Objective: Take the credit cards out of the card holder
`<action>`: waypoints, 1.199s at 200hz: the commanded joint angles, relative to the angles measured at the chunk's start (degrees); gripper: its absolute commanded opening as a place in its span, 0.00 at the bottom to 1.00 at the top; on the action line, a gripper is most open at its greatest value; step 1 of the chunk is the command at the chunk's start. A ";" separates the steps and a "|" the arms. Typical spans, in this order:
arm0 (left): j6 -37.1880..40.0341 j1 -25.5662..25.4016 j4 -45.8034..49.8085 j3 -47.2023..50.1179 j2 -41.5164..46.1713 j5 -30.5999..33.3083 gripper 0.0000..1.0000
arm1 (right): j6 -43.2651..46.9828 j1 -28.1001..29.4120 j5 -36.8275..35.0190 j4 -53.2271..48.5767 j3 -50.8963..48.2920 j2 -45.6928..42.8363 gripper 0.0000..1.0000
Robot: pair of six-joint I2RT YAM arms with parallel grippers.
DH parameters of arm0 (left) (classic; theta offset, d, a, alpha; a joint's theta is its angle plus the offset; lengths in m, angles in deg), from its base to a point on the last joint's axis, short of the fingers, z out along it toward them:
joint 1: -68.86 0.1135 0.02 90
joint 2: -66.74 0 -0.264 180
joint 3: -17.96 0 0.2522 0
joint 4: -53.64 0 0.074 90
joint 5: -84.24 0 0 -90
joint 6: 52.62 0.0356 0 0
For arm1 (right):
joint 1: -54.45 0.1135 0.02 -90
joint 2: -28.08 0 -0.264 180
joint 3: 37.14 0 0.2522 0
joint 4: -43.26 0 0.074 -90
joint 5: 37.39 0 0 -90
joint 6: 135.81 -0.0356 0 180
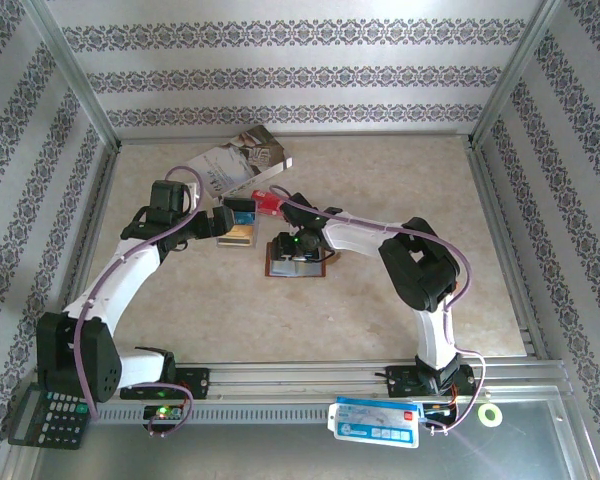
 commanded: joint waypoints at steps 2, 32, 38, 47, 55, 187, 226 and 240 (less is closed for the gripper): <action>-0.83 0.57 -0.01 -1.75 -1.00 -3.48 1.00 | -1.85 -0.77 3.20 3.66 -3.44 -0.03 0.55; -0.82 0.48 -1.32 -1.54 -1.51 -8.76 0.99 | -2.27 -1.40 3.52 8.84 -7.39 -3.71 0.55; -1.10 0.43 -1.92 -1.29 -1.44 -9.97 0.98 | -2.34 -1.50 3.52 9.55 -7.95 -4.50 0.55; -1.72 0.29 -2.71 -1.00 -1.50 -11.46 0.98 | -2.51 -1.77 3.59 10.56 -8.71 -5.58 0.55; -2.20 -0.09 -3.15 -0.83 -1.58 -12.23 0.97 | -2.74 -1.87 3.68 11.43 -9.42 -6.45 0.55; -3.32 -2.34 -0.45 -1.17 -3.10 -11.79 0.96 | -1.73 -2.45 -1.62 7.47 -10.76 -9.52 0.67; -3.23 -2.45 -0.13 -1.45 -3.51 -11.39 0.96 | 1.08 -0.34 -5.82 2.51 -7.26 -7.85 0.70; -3.19 -2.53 -0.19 -1.37 -3.47 -11.21 0.96 | 2.11 0.52 -7.64 0.19 -5.38 -6.85 0.70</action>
